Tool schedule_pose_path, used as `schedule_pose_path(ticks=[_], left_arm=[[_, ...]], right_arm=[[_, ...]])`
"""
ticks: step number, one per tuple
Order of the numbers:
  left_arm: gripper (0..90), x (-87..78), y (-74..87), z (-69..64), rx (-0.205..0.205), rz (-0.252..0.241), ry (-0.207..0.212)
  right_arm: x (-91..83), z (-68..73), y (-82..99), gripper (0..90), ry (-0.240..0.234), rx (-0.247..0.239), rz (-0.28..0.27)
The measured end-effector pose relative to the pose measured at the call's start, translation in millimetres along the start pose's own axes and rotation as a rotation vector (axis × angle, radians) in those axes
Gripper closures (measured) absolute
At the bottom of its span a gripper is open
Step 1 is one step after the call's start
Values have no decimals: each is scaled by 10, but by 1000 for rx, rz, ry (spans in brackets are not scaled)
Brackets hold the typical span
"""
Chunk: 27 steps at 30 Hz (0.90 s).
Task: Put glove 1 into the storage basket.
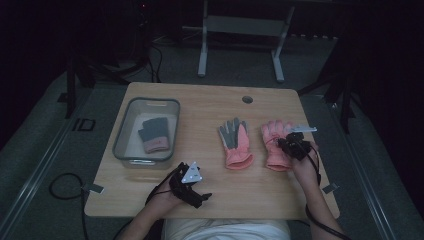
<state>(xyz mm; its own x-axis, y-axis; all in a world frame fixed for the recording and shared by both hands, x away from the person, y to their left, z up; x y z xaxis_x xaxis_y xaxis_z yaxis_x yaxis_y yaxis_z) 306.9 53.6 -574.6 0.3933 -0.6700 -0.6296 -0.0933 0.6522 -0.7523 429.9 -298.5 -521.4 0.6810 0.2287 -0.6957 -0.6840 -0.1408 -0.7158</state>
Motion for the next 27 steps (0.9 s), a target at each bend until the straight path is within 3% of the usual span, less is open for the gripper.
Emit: schedule_pose_path(ticks=[5, 13, 20, 21, 23, 27], left_arm=[[16, 1, -1, -5, 4, 3, 0], [16, 2, 0, -4, 7, 4, -1], [16, 1, -2, -8, 8, 1, -1], [16, 1, -2, -8, 8, 1, -1], [16, -1, -1, -8, 9, 1, 0], [16, 0, -2, -10, 8, -1, 0]], right_arm=[[-216, 87, -211, 876, -23, 9, -63], [-514, 404, -561, 875, -62, -33, -142], [-600, 777, -758, 875, -113, -66, -174], [-600, 777, -758, 875, -113, -66, -174], [-587, 958, -801, 875, -138, -89, -174], [-551, 1131, -806, 875, -154, -83, -162]])
Point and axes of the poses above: each handheld gripper's, and its own axes: x roughly forward along the jaws, y roughly out of its underside, z roughly to its left, the point moved 3 cm from there along x, roughly forward along the jaws, and after that the axes turned 11 degrees about x, right-handed, at the moved point
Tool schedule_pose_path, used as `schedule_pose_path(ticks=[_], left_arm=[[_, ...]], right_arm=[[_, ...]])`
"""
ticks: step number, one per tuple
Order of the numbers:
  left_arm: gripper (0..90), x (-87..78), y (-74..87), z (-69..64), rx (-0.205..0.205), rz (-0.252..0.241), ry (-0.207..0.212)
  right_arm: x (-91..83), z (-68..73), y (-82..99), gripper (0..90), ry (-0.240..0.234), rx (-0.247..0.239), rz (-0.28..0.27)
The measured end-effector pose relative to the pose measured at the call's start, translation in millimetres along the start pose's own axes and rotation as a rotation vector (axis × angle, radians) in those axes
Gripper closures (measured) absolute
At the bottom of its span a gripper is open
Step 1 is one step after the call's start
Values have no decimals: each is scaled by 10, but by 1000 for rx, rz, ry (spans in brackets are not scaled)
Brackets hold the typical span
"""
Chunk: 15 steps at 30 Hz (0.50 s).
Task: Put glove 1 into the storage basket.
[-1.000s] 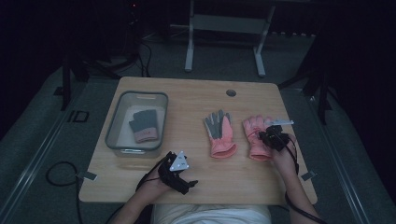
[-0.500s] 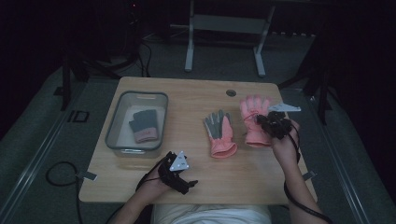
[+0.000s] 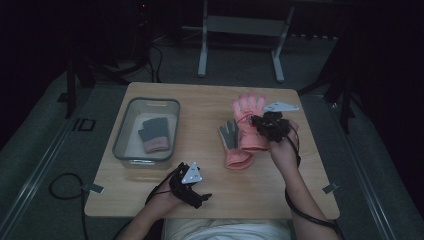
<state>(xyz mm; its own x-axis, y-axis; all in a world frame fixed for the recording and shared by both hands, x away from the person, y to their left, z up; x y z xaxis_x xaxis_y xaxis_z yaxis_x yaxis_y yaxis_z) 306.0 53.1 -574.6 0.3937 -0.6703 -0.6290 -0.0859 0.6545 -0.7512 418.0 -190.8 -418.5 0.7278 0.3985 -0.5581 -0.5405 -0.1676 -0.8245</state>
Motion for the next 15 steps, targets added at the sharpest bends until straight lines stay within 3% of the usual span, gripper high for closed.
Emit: schedule_pose_path(ticks=[8, 15], left_arm=[[16, 1, -2, -4, 6, 2, 0], [16, -2, -3, -4, 5, 2, 1]], right_arm=[[175, 218, 103, 874, 17, 6, 30], [388, 238, 267, 873, 35, 18, 87]])
Point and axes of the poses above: each handheld gripper's, and its own axes: x roughly forward along the jaws, y roughly out of its underside, z roughly to its left, the point moved 3 cm from there along x, roughly forward along the jaws, and after that the axes turned 11 degrees about x, right-handed, at the moved point
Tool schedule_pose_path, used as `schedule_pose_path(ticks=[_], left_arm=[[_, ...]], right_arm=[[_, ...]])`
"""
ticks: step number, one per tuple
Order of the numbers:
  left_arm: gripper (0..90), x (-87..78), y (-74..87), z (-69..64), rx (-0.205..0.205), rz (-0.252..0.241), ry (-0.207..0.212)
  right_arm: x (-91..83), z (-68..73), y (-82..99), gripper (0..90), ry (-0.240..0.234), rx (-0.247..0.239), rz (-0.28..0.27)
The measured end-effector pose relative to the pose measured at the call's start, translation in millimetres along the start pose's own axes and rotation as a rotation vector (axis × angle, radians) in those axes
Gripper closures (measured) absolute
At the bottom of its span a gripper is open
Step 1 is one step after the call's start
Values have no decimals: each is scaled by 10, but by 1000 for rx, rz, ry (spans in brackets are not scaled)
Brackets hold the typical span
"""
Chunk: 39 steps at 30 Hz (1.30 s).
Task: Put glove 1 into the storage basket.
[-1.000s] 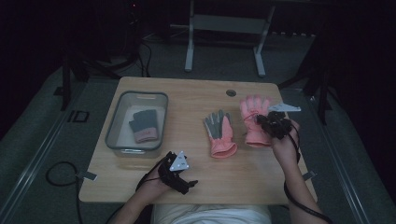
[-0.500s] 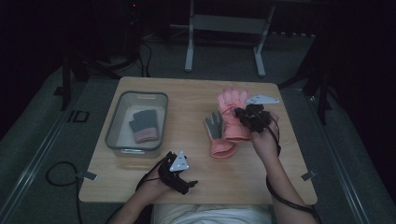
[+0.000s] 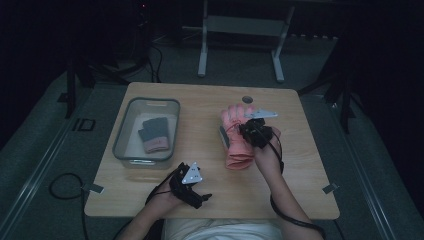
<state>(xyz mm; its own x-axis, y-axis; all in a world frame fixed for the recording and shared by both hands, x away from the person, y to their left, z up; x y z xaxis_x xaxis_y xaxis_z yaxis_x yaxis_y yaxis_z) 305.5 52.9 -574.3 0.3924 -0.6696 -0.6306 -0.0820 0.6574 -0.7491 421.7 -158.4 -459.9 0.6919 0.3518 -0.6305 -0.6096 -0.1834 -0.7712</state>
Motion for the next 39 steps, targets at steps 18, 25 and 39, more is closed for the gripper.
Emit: schedule_pose_path(ticks=[18, 25, 39], left_arm=[[16, 2, -2, 1, 4, 2, 0], [16, 7, 1, 4, -1, 5, -2], [17, -10, -11, 25, -14, -12, -32]], right_arm=[[481, -76, 287, 863, 36, 23, 109], [502, -64, 276, 826, 33, 15, 106], [110, -19, 29, 636, -41, -36, 6]])
Point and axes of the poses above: each handheld gripper's, and its own axes: x roughly forward along the jaws, y roughly out of its underside, z roughly to its left, the point moved 3 cm from there along x, roughly forward along the jaws, and after that the axes turned 11 degrees about x, right-handed, at the moved point
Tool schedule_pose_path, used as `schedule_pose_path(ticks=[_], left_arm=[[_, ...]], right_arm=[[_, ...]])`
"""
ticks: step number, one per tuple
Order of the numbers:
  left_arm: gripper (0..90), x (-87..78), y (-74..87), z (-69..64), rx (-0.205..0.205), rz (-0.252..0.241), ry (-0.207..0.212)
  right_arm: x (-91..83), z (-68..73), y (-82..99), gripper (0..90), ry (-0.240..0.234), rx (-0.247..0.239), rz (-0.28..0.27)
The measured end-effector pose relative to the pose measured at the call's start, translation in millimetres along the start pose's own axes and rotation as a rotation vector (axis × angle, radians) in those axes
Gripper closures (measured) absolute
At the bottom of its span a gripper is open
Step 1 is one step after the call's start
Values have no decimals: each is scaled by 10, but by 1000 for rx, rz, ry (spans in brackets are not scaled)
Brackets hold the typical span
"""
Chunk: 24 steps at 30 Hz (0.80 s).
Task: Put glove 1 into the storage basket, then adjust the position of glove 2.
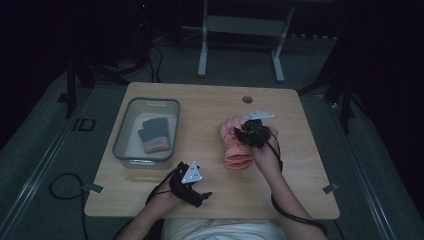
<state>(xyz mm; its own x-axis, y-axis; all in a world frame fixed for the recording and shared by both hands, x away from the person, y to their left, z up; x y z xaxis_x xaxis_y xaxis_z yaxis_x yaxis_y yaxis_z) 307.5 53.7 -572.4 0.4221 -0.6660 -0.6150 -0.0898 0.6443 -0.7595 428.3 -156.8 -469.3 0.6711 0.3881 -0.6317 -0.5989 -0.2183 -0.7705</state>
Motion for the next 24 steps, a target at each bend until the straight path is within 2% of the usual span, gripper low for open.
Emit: schedule_pose_path(ticks=[3, 7, 10, 12, 15, 18, 20, 21, 23, 24], left_arm=[[17, -8, -19, 17, -20, -16, -3], [17, -18, -59, 55, -72, -59, 17], [17, -16, -83, 70, -73, -66, 19], [17, -13, -93, 80, -64, -68, 11], [17, -27, -131, 110, -89, -77, 6], [17, -44, -175, 143, -111, -87, -12], [44, -92, -272, 220, -126, -116, -40], [44, -108, -309, 244, -144, -125, -36], [44, -140, -399, 294, -196, -148, 9], [44, -151, -447, 317, -205, -155, 27]], right_arm=[[-76, -57, -30, 611, -7, -16, -16], [-159, -173, -56, 607, -39, -22, -37], [-213, -263, -55, 611, -53, -36, -45], [-242, -316, -45, 610, -56, -45, -51], [-265, -383, -19, 611, -62, -29, -48], [-268, -416, 2, 611, -56, -33, -46], [-280, -454, 23, 612, -62, -31, -51], [-286, -462, 27, 613, -67, -33, -52], [-297, -476, 27, 619, -73, -30, -61], [-299, -485, 23, 621, -73, -30, -62]])
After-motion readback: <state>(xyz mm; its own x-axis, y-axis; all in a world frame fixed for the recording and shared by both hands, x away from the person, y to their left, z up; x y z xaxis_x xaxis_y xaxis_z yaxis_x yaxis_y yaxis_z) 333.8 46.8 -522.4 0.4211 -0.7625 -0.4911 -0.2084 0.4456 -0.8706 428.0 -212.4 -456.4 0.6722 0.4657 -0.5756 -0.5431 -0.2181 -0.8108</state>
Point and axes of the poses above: each handheld gripper's, and its own axes: x roughly forward along the jaws, y roughly out of its underside, z roughly to its left, the point moved 3 cm from there along x, roughly forward along the jaws, and after that the axes turned 11 degrees about x, right-handed, at the moved point
